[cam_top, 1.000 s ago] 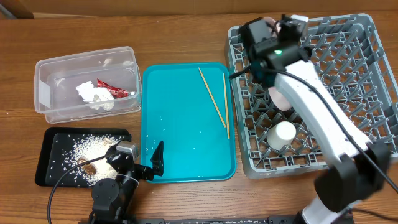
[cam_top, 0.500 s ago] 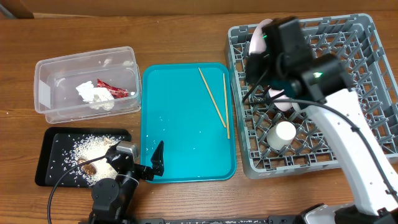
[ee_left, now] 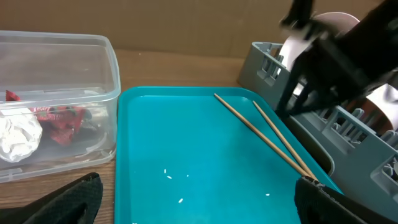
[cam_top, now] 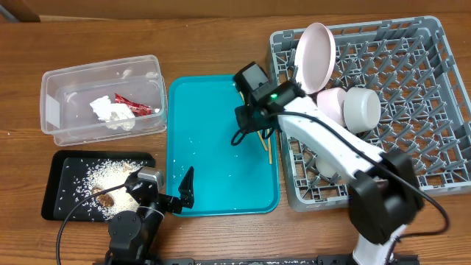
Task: Sort waste into correct bins and load items into the dishwasher
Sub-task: 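Stand the white plate upright in the rack and release, then grasp one wooden chopstick on the teal tray with the right gripper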
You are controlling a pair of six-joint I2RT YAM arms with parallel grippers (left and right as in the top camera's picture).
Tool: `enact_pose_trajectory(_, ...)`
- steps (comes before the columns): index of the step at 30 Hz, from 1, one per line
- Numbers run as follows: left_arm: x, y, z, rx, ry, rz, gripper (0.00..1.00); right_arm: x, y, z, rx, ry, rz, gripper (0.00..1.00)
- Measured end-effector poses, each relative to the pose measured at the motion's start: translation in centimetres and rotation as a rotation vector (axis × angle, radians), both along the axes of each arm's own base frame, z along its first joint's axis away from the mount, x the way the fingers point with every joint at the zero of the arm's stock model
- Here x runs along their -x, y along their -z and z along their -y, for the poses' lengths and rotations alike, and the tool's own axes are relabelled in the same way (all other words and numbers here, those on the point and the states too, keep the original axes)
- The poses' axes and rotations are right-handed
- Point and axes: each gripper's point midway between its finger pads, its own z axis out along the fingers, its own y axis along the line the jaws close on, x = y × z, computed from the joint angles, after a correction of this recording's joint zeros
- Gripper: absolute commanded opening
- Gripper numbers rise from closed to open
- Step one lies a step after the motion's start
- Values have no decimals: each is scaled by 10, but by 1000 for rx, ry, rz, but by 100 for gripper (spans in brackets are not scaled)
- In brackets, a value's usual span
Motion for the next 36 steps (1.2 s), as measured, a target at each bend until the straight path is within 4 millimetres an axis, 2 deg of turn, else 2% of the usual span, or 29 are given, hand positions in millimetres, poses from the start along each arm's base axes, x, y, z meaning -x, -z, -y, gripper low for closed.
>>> enact_pose_trajectory(9,0,0,0,0,0,0,100,-16,58,-6,60,-44,-17,45)
enact_pose_trajectory(12,0,0,0,0,0,0,100,-18,74,1,105,-44,-24,28)
enact_pose_trajectory(14,0,0,0,0,0,0,100,-22,75,7,117,-28,-18,18)
enact_pose_trajectory(19,0,0,0,0,0,0,100,-24,76,16,116,-7,-38,4)
enact_pose_trajectory(27,0,0,0,0,0,0,100,-10,76,12,87,-26,-104,5)
enact_pose_trajectory(28,0,0,0,0,0,0,100,-8,75,11,86,-29,-114,13)
enact_pose_trajectory(29,0,0,0,0,0,0,100,-5,75,11,87,-30,-128,36)
enact_pose_trajectory(30,0,0,0,0,0,0,100,-3,75,10,88,-41,-133,50)
enact_pose_trajectory(31,0,0,0,0,0,0,100,-1,75,10,88,-38,-141,55)
enact_pose_trajectory(33,0,0,0,0,0,0,100,1,75,8,84,-49,-146,55)
enact_pose_trajectory(36,0,0,0,0,0,0,100,-4,74,3,65,-51,-124,41)
